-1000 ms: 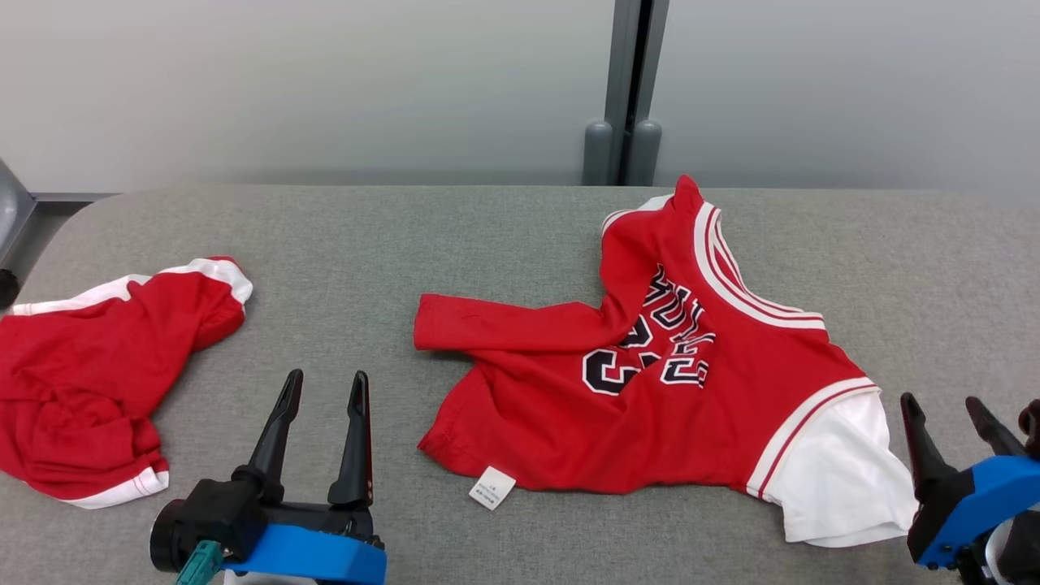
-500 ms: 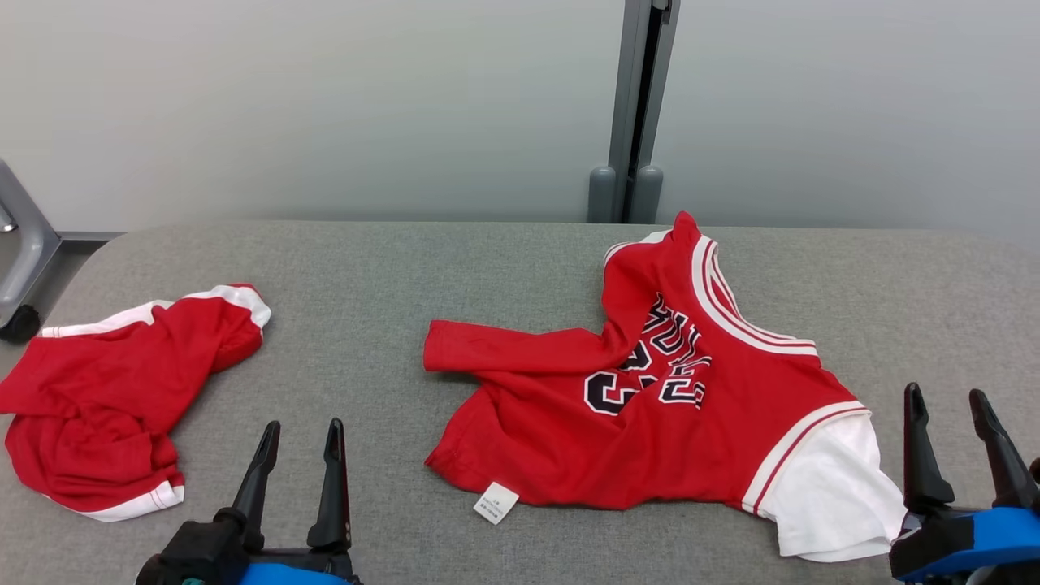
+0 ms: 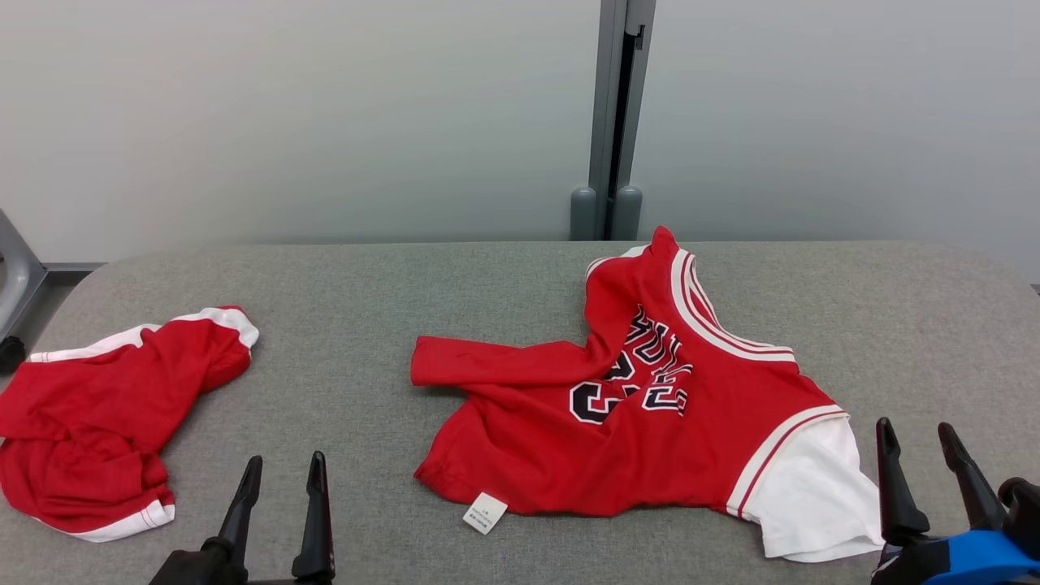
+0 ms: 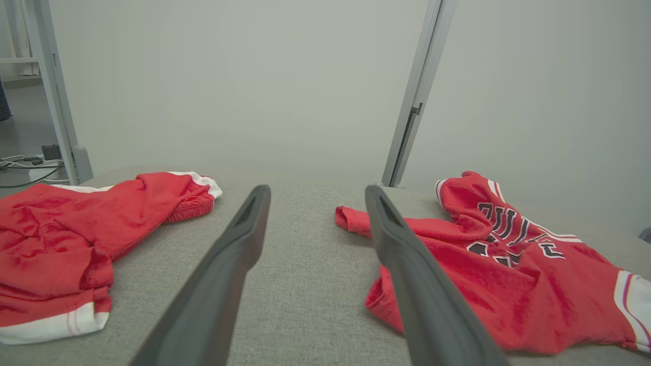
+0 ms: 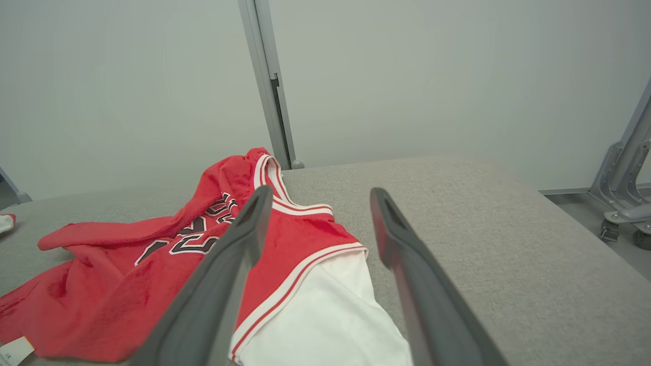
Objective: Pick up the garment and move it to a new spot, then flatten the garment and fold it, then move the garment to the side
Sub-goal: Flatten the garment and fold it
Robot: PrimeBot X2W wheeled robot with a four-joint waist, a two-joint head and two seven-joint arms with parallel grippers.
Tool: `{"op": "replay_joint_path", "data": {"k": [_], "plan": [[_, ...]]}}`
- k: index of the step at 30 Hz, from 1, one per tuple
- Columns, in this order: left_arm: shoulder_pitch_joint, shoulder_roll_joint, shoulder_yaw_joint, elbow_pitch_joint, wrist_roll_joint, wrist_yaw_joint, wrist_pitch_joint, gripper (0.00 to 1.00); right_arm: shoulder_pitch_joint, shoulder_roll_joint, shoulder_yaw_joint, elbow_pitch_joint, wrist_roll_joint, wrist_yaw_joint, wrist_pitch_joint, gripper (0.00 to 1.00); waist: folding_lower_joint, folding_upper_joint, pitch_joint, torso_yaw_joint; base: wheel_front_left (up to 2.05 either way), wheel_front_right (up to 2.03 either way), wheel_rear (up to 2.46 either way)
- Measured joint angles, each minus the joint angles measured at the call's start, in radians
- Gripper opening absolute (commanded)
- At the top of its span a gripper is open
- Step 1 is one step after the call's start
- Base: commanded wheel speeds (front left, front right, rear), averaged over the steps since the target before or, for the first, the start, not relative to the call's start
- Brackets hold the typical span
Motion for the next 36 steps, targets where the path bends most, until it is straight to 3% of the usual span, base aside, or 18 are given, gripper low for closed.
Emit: {"op": "replay_joint_path", "data": {"k": [16, 28, 31, 36], "plan": [[-0.004, 0.010, -0.031, 0.004, 0.009, 0.018, 0.061, 1.00, 0.007, 0.000, 0.018, -0.006, 0.000, 0.000, 0.032, 1.00, 0.0001, 0.0000, 0.016, -0.006, 0.00, 0.00, 0.00], [-0.197, 0.080, -0.221, 0.159, -0.018, -0.004, 0.303, 1.00, 0.009, -0.001, -0.021, -0.039, -0.068, 0.000, 0.328, 1.00, 0.0003, 0.0001, 0.099, -0.073, 0.00, 0.00, 0.00], [-0.264, 0.102, -0.277, 0.216, -0.058, -0.004, 0.367, 1.00, -0.012, 0.000, -0.021, -0.013, -0.057, 0.000, 0.374, 1.00, 0.0003, 0.0003, 0.151, -0.092, 0.00, 0.00, 0.00], [-0.327, 0.115, -0.281, 0.258, -0.084, -0.005, 0.390, 1.00, -0.067, 0.000, -0.045, 0.043, -0.061, 0.000, 0.385, 1.00, 0.0004, 0.0004, 0.207, -0.102, 0.00, 0.00, 0.00]]}}
